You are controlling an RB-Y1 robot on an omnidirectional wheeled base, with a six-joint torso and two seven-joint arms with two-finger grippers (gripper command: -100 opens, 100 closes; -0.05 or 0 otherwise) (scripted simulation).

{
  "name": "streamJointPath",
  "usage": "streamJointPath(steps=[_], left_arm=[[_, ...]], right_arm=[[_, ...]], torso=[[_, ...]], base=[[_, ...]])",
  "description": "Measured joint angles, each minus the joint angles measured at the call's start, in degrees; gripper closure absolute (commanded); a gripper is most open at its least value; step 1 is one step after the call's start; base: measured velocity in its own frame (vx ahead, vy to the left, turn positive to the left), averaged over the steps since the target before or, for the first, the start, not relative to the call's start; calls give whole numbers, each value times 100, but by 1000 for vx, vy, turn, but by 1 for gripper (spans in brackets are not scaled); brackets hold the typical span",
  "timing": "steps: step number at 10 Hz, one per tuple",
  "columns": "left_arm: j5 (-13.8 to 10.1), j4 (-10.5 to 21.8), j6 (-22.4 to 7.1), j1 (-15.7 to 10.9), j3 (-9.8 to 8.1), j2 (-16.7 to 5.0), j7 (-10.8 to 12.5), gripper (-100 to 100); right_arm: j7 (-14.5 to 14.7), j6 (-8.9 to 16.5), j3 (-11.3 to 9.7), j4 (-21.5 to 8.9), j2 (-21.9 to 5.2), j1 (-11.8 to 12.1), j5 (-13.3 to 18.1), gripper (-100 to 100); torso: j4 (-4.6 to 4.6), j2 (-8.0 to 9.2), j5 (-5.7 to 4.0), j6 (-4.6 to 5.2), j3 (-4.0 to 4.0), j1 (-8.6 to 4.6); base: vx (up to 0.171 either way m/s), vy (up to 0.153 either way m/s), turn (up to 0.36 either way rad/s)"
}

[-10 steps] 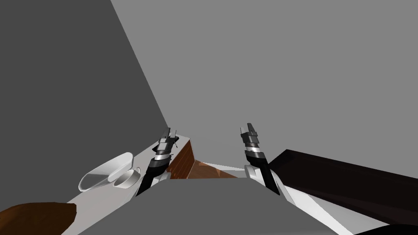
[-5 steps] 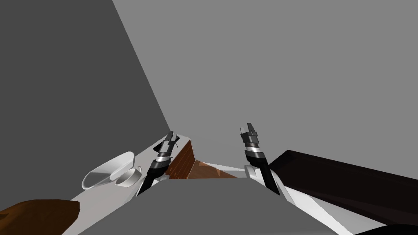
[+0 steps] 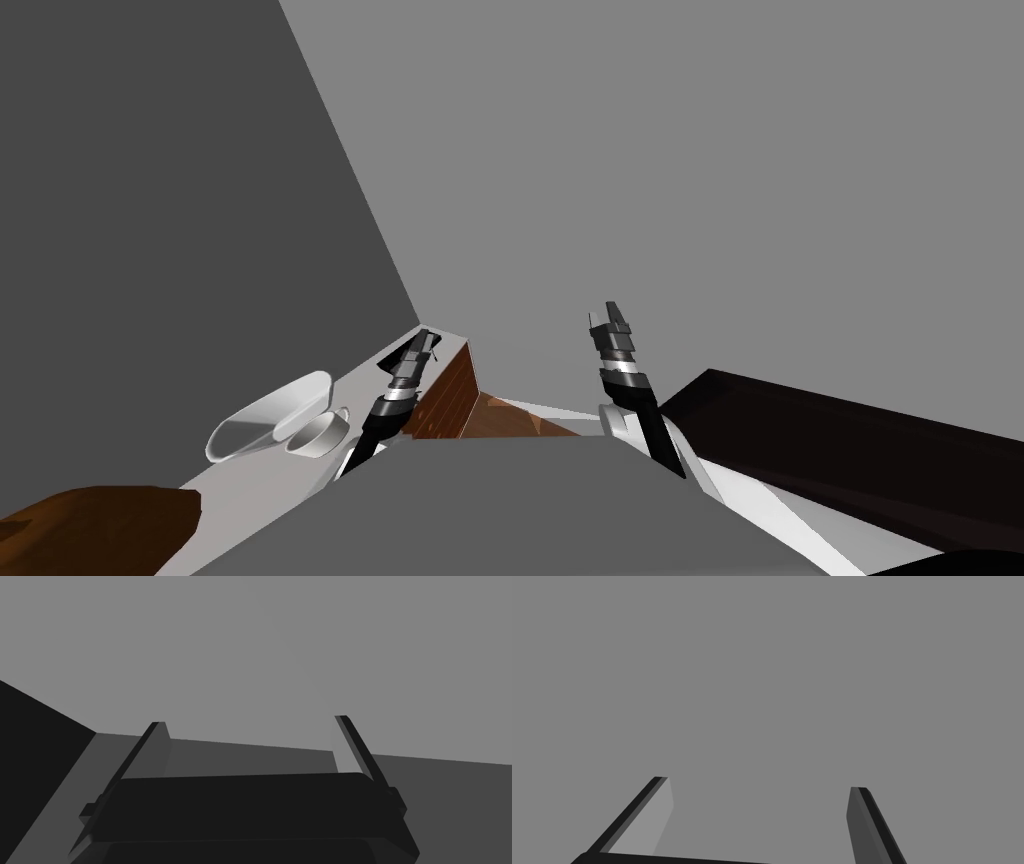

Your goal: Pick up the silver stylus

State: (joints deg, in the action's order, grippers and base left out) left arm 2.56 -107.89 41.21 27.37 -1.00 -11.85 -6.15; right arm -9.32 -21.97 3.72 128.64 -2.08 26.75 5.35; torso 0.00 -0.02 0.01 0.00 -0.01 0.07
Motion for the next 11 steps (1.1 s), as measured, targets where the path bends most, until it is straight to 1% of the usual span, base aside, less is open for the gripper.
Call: streamJointPath(steps=[3, 5, 6, 9, 11], left_arm=[[35, 453, 146, -57, -57, -136, -73, -100], [66, 852, 259, -170, -83, -196, -132, -100], [76, 983, 296, -166, -91, -220, -155, -100], [131, 1563, 470, -300, -129, -306, -249, -100], [161, 1842, 546, -342, -155, -361, -293, -100]], right_arm=[[0, 0, 0, 0, 0, 0, 0, 0], [0, 0, 0, 0, 0, 0, 0, 0], [0, 0, 0, 0, 0, 0, 0, 0], [0, 0, 0, 0, 0, 0, 0, 0], [0, 0, 0, 0, 0, 0, 0, 0]], torso=[[0, -2, 0, 0, -1, 2], [-1, -4, 0, 0, -2, 0], [-1, -3, 0, 0, -2, -1], [-1, -6, -1, 0, -3, -2], [-1, -6, -1, 0, -4, -4]], base=[[9, 17, 5], [13, 13, 0], [15, 14, 0], [19, 9, -5], [20, 5, -10]])
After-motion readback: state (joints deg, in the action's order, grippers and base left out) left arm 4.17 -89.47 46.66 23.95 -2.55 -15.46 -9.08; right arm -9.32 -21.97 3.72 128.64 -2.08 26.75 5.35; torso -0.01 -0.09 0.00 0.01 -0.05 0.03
